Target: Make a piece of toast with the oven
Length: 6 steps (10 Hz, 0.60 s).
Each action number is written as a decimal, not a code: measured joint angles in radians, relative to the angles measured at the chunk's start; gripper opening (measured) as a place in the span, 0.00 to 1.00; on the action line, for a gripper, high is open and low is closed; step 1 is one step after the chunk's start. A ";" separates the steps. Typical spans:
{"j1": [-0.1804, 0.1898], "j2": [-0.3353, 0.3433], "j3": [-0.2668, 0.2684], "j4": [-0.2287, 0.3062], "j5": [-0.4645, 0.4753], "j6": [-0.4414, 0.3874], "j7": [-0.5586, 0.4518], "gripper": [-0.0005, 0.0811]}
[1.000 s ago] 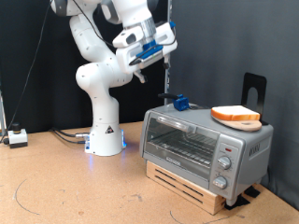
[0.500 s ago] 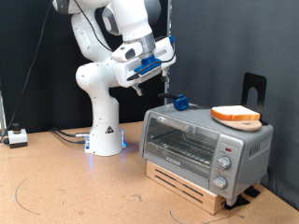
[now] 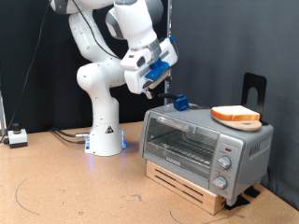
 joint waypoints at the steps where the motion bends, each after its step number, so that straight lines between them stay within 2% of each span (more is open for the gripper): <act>1: -0.002 0.017 0.004 -0.026 -0.022 0.036 0.000 1.00; 3: -0.007 0.050 0.004 -0.075 -0.044 0.119 0.000 1.00; 6: -0.009 0.111 0.004 -0.115 -0.056 0.226 -0.001 1.00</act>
